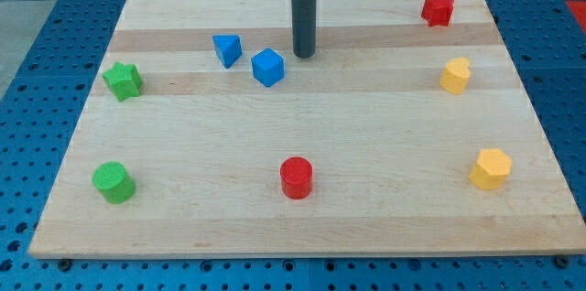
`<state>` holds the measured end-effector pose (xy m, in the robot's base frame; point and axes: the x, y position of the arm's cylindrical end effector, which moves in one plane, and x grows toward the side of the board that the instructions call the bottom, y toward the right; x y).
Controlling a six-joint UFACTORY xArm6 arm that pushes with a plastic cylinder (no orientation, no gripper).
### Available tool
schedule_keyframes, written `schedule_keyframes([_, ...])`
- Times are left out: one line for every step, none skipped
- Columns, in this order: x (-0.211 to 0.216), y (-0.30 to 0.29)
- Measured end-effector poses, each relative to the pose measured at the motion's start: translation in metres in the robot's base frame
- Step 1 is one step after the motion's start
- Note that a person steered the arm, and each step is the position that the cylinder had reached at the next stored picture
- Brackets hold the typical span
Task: Push the blue cube towards blue cube
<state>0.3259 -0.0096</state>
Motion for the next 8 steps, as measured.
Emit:
schedule_keyframes([0.001, -0.016])
schedule_keyframes([0.011, -0.017])
schedule_keyframes([0.019, -0.017])
schedule_keyframes([0.028, -0.017])
schedule_keyframes([0.033, -0.019])
schedule_keyframes([0.033, -0.019])
schedule_keyframes([0.033, -0.020])
schedule_keyframes([0.033, -0.023])
